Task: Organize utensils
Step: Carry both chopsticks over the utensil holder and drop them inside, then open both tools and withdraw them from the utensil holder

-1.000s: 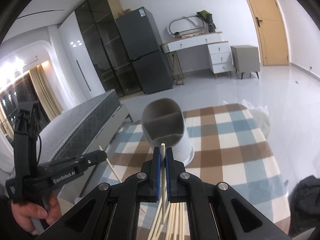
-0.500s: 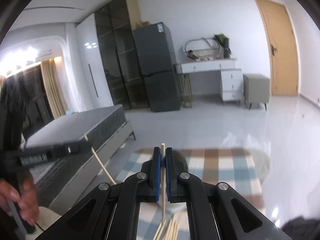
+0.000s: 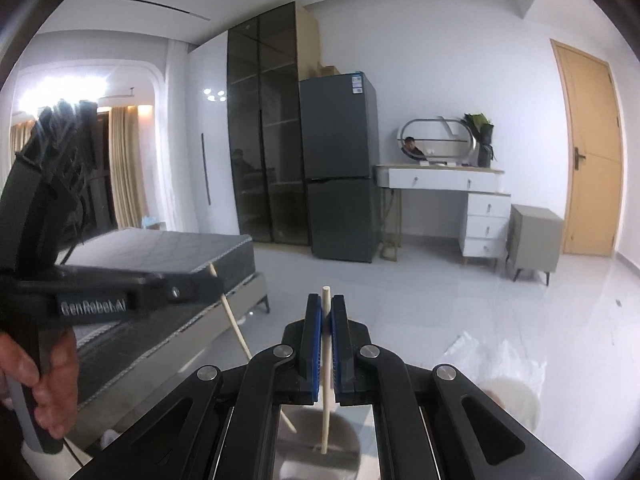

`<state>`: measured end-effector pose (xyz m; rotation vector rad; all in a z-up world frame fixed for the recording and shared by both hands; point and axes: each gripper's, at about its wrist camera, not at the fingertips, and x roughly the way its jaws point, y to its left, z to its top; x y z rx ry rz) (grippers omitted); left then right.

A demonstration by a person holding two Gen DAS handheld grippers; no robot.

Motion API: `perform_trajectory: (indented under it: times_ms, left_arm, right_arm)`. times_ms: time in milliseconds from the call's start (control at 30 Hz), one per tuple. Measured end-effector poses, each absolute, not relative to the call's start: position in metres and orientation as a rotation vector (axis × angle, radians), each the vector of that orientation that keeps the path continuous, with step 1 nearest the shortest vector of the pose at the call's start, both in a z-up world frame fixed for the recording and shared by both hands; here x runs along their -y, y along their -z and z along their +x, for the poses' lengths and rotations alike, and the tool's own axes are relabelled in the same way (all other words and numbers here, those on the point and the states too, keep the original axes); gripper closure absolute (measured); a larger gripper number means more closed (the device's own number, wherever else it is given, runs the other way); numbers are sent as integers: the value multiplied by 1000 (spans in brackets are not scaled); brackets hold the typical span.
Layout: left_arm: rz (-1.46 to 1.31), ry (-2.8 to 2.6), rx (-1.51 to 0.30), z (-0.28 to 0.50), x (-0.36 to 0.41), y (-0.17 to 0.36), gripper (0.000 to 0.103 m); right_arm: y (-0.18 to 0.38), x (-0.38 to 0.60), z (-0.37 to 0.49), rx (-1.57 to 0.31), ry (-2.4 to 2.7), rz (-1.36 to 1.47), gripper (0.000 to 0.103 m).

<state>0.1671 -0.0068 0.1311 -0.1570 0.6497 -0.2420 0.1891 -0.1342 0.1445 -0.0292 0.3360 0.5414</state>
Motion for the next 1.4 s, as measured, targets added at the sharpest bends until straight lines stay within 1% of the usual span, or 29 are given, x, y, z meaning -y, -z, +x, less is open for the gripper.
perform_trajectory:
  times_ms: [200, 500, 833, 900, 1000, 1033, 1067, 1100, 1133, 1167, 1200, 1233, 1267, 1300, 1333, 1367, 1400]
  left_arm:
    - [-174, 246, -704, 184, 4, -102, 103]
    - [-198, 242, -755, 198, 5, -86, 103]
    - [-225, 267, -819, 208, 10, -70, 103]
    - [-242, 290, -837, 209, 10, -69, 103]
    - [-259, 279, -853, 212, 7, -70, 103]
    - [-269, 265, -861, 212, 5, -71, 103]
    - [-278, 264, -870, 213, 3, -71, 102]
    - [-278, 259, -880, 213, 2, -72, 100]
    - [-271, 245, -885, 211, 2, -73, 94]
    - [-268, 231, -883, 209, 2, -75, 86]
    - [-270, 224, -872, 205, 1, -80, 82]
    - [-270, 217, -865, 203, 0, -81, 75]
    - [-269, 206, -859, 199, -1, -84, 65]
    - [-271, 197, -855, 197, -3, -85, 61]
    - [-275, 189, -847, 192, -5, -89, 59]
    - [-274, 186, -839, 189, -6, -91, 58]
    - [-267, 178, -835, 185, -6, -94, 56]
  right_arm:
    - [-117, 128, 209, -368, -557, -46, 99]
    - [-77, 127, 219, -436, -569, -67, 99]
    - [-54, 130, 232, -529, -599, -53, 99]
    - [-52, 132, 234, -547, -606, -42, 96]
    - [-53, 136, 237, -588, -626, -10, 96]
    - [-53, 136, 236, -592, -628, -7, 95]
    - [-54, 137, 234, -595, -628, -7, 91]
    - [-55, 138, 231, -596, -630, -6, 87]
    - [-57, 141, 226, -592, -636, 4, 81]
    - [-58, 144, 223, -587, -639, 12, 77]
    - [-60, 147, 219, -584, -638, 17, 74]
    - [-62, 152, 214, -581, -630, 21, 68]
    - [-65, 159, 206, -576, -624, 31, 63]
    - [-66, 161, 203, -572, -623, 37, 62]
    - [-68, 166, 197, -565, -618, 46, 58]
    - [-72, 172, 190, -558, -609, 54, 52]
    - [-74, 176, 185, -552, -601, 60, 50]
